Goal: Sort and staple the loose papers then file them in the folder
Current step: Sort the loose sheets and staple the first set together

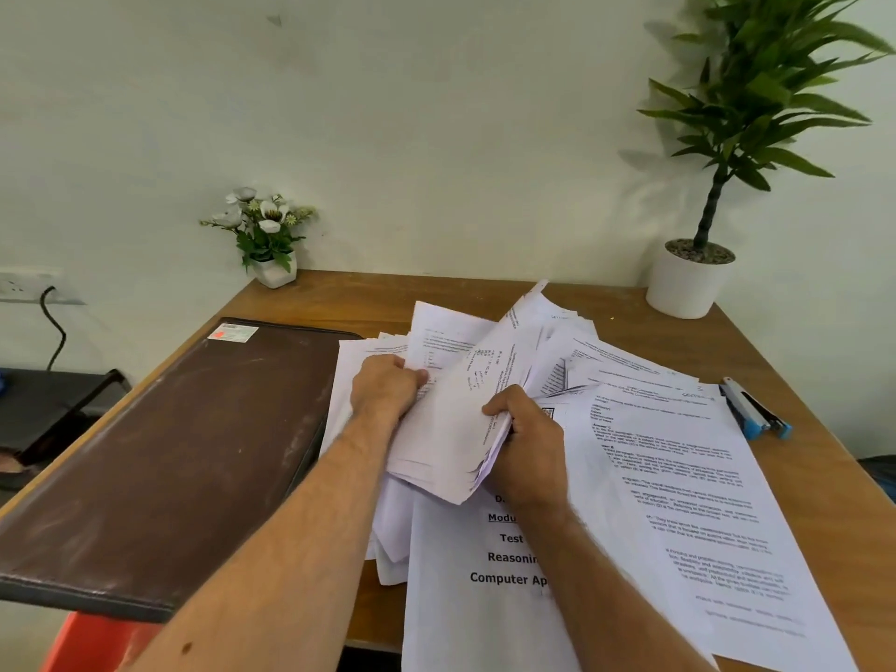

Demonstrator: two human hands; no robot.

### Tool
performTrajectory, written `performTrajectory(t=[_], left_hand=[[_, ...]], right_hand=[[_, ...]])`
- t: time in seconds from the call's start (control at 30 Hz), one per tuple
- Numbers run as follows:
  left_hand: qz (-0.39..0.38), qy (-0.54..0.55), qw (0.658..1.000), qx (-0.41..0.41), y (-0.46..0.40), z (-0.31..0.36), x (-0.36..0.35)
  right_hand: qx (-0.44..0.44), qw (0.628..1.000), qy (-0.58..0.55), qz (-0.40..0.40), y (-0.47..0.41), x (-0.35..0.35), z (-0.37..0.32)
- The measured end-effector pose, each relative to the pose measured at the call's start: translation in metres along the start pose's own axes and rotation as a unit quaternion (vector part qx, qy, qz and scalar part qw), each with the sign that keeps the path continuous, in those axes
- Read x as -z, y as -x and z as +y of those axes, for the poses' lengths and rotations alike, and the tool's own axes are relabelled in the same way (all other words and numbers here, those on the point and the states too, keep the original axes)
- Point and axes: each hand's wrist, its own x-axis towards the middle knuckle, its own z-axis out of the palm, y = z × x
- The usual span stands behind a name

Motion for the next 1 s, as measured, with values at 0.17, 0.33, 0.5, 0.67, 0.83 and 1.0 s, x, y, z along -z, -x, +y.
performTrajectory(t=[0.17, 0.33, 0.5, 0.67, 0.83, 1.0], left_hand=[[0.040, 0.013, 0.999, 0.029, -0.002, -0.014, 0.005], [0.094, 0.115, 0.988, 0.042, 0.018, -0.028, 0.014], [0.070, 0.184, 0.980, -0.019, 0.045, -0.029, 0.032], [0.001, 0.048, 0.974, -0.222, 0.077, -0.019, 0.033], [-0.118, 0.017, 0.954, -0.274, 0.089, -0.029, 0.029], [-0.166, 0.047, 0.961, -0.217, 0.075, -0.025, 0.035]], right_hand=[[0.013, 1.000, 0.000, 0.002, -0.001, 0.006, 0.005], [0.015, 1.000, -0.015, 0.005, 0.001, 0.007, 0.005], [0.000, 1.000, -0.017, -0.002, 0.004, 0.007, 0.003], [-0.007, 1.000, -0.016, -0.020, 0.003, 0.011, -0.003], [0.037, 0.999, 0.035, -0.016, -0.001, 0.008, -0.009], [0.046, 0.999, 0.021, 0.012, -0.004, 0.003, 0.001]])
